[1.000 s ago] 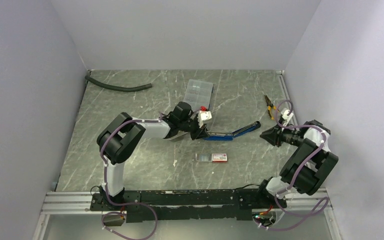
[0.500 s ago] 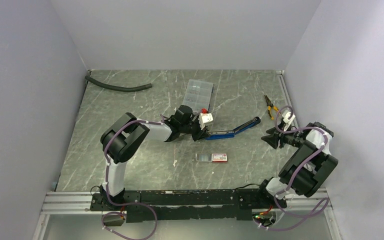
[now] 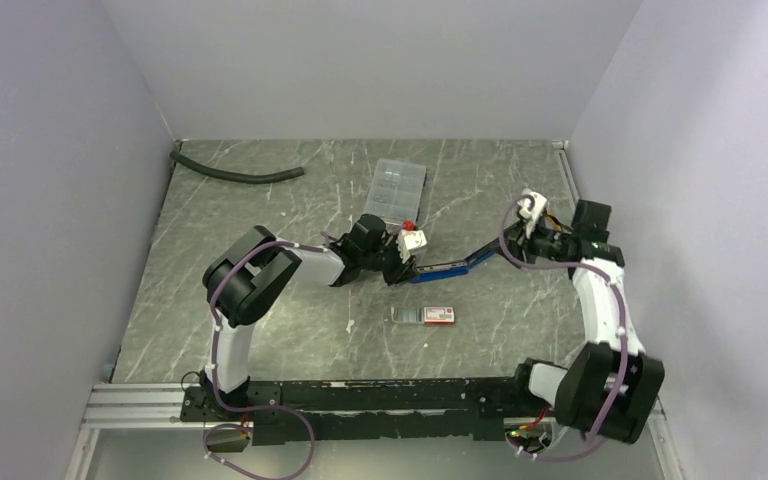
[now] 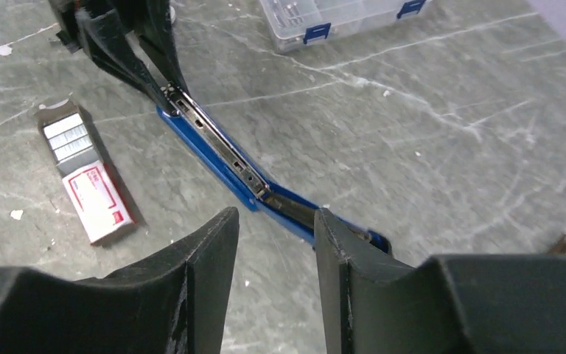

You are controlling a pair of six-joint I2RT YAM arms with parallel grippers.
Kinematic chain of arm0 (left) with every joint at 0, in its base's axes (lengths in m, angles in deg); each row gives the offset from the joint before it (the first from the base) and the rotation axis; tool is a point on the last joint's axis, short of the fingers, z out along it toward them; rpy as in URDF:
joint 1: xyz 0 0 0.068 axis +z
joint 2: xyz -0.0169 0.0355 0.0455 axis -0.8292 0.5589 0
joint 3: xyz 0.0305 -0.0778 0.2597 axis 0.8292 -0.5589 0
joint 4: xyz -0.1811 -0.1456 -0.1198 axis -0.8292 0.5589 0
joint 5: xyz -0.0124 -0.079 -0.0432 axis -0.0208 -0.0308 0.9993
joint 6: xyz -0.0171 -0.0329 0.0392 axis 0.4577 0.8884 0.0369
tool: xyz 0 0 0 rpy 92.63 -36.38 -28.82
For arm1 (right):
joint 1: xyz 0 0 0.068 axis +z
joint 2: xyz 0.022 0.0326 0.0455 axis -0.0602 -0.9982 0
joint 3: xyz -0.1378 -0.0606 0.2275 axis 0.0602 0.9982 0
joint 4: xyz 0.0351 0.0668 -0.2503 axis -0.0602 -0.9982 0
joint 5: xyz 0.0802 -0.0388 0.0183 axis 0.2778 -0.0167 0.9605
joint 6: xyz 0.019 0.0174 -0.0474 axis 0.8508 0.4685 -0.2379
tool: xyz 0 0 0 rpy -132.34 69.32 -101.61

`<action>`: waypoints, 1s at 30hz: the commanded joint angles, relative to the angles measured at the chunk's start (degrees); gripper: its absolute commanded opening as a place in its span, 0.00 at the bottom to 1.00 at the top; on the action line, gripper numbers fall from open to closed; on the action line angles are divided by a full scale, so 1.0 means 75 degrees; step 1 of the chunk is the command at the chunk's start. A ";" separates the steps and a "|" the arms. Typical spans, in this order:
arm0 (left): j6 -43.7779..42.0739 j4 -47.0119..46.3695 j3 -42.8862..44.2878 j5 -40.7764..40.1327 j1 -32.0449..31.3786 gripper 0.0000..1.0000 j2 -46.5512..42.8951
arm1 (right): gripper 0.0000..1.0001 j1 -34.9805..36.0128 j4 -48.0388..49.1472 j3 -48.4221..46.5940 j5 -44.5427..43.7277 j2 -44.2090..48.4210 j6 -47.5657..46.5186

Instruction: Load the staples into the stapler

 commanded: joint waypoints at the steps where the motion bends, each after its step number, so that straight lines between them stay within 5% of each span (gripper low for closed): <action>1: -0.0009 0.0446 -0.0148 -0.0263 -0.0009 0.27 0.0112 | 0.45 0.0846 0.1308 -0.0537 -0.0929 -0.1037 0.1375; 10: -0.0024 0.0439 -0.0184 -0.0329 0.0001 0.33 0.0027 | 0.41 0.1838 0.1629 -0.0794 -0.1899 -0.2187 0.1451; 24: -0.0299 0.1455 0.0271 -0.0399 -0.0002 0.70 -0.0647 | 0.40 0.1937 0.1209 -0.1105 -0.1839 -0.1948 0.1265; 30: -0.0724 0.3011 0.0941 0.0003 -0.0008 0.83 -0.1329 | 0.49 0.1940 0.0853 -0.1495 -0.1385 -0.1666 0.1934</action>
